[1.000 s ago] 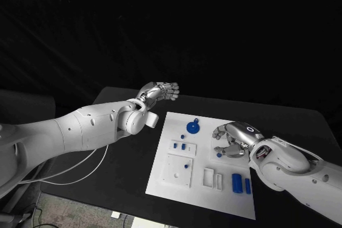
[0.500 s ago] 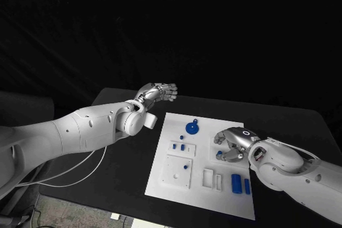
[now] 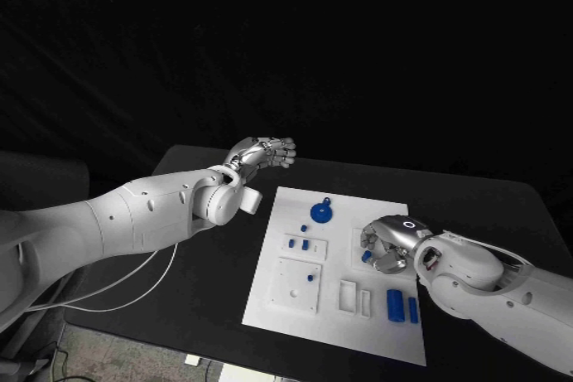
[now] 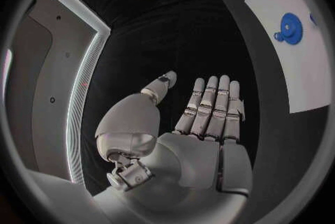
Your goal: Assemble the parts on the task board
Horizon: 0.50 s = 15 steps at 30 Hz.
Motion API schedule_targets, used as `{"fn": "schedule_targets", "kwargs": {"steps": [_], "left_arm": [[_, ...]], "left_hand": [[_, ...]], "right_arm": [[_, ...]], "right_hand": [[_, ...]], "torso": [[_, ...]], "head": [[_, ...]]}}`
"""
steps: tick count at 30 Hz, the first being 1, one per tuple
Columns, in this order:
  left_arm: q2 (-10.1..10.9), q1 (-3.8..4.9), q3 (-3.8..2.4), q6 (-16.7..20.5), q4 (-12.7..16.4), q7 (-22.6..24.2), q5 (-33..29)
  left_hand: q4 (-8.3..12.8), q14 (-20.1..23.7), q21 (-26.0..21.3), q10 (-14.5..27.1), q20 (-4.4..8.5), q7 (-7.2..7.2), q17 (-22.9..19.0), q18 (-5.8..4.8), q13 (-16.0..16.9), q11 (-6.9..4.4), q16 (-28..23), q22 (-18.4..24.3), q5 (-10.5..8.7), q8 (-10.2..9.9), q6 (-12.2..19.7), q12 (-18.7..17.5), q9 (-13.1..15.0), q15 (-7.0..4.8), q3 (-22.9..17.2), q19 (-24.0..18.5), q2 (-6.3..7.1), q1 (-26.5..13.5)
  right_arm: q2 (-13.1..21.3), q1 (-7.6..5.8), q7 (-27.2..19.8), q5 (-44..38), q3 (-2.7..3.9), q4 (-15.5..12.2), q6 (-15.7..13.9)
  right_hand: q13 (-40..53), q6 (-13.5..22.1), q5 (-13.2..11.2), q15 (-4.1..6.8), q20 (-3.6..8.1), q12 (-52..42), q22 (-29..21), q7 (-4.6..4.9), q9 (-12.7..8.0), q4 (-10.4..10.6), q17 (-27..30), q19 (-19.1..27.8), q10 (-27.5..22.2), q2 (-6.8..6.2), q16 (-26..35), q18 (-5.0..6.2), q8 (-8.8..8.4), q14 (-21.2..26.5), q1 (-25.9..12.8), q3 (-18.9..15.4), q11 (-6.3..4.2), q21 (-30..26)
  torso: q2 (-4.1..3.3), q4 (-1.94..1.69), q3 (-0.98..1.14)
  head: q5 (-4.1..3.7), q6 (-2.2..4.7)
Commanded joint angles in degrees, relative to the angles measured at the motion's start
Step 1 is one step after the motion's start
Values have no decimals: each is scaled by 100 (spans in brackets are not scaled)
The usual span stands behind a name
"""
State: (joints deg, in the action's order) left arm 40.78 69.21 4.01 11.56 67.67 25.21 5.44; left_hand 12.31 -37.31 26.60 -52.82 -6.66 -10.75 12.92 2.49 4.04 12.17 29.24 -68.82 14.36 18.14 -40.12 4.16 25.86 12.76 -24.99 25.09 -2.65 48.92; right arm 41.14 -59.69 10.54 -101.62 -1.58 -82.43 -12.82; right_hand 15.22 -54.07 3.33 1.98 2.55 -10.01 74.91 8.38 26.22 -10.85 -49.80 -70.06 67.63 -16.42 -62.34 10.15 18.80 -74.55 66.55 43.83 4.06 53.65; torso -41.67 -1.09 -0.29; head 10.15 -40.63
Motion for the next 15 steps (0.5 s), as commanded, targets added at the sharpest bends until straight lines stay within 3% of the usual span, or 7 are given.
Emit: {"fn": "schedule_targets", "kwargs": {"steps": [1, 15], "left_arm": [[-14, 10, -5, -91, 5, 38, -14], [-15, 10, -5, -97, -4, 36, -14]], "left_hand": [[37, 29, -34, 16, -27, -137, 9, 48, -6, 33, -36, -9, -37, 2, -33, -24, -8, 1, -4, 18, 40, 21], [33, 30, -36, 18, -28, -137, 11, 49, -6, 34, -36, -11, -40, 2, -33, -25, -9, 1, -4, 19, 36, 18]], "right_arm": [[-19, 16, 18, -139, -4, -4, 145], [-72, 52, 23, -192, -7, 26, 176]], "right_hand": [[16, -73, -30, 51, 2, -57, 122, -19, 12, 34, 10, -60, 79, 15, -33, 485, 34, -20, 58, 105, -8, 54], [72, -238, -42, 122, 44, -201, 126, -90, 50, 83, 12, -70, 234, 112, -63, 485, 108, -27, 20, 276, -80, 123]], "torso": [[0, -2, 2], [0, 5, 7]], "head": [[0, -8], [2, -47]]}}
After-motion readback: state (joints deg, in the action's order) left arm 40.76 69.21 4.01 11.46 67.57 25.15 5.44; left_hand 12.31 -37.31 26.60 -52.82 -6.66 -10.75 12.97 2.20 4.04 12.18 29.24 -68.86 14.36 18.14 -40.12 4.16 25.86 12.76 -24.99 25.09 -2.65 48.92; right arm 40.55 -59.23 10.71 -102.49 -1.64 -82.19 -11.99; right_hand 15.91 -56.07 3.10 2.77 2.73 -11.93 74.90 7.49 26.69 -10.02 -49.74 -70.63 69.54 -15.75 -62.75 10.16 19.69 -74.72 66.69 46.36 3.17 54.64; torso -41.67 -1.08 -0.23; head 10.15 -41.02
